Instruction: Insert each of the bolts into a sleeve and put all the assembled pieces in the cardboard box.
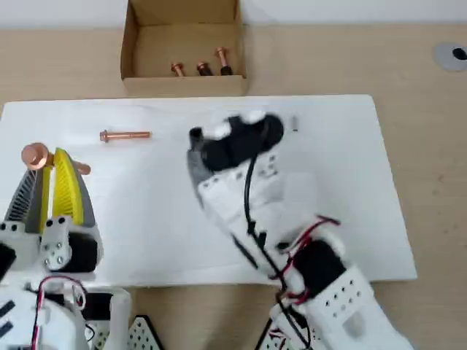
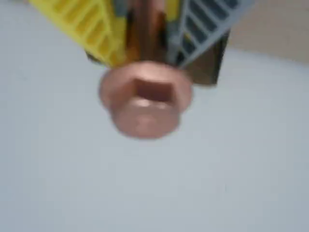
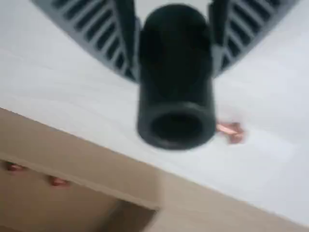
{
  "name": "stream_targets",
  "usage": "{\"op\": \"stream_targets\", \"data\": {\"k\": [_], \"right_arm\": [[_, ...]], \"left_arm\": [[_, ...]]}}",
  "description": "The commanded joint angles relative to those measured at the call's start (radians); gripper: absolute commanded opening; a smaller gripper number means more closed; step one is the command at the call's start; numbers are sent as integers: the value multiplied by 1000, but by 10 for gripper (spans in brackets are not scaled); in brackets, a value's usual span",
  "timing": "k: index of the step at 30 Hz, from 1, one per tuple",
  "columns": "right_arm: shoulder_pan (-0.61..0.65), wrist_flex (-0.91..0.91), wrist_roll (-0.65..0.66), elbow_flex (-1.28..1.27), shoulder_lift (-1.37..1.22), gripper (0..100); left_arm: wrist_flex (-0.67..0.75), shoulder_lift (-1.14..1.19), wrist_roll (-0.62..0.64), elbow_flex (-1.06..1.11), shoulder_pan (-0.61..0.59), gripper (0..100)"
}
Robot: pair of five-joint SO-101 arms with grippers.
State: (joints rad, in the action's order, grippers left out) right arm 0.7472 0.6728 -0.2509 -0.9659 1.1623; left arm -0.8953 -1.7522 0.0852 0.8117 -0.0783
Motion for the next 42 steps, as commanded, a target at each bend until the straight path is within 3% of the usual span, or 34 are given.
{"op": "stream_targets", "data": {"k": [1,10,15,25,34,42], "right_arm": [[73,-69,-2,-61,71,9],[183,-195,74,-245,131,9],[183,-351,126,-346,165,9],[179,-379,126,-366,177,9],[182,-379,121,-364,177,9],[182,-379,121,-360,177,9]], "left_arm": [[58,82,41,-5,64,6],[81,248,40,-107,319,5],[-40,317,38,-247,364,5],[-261,360,35,-410,367,5],[-255,363,41,-376,367,6],[-157,361,43,-284,367,6]]}}
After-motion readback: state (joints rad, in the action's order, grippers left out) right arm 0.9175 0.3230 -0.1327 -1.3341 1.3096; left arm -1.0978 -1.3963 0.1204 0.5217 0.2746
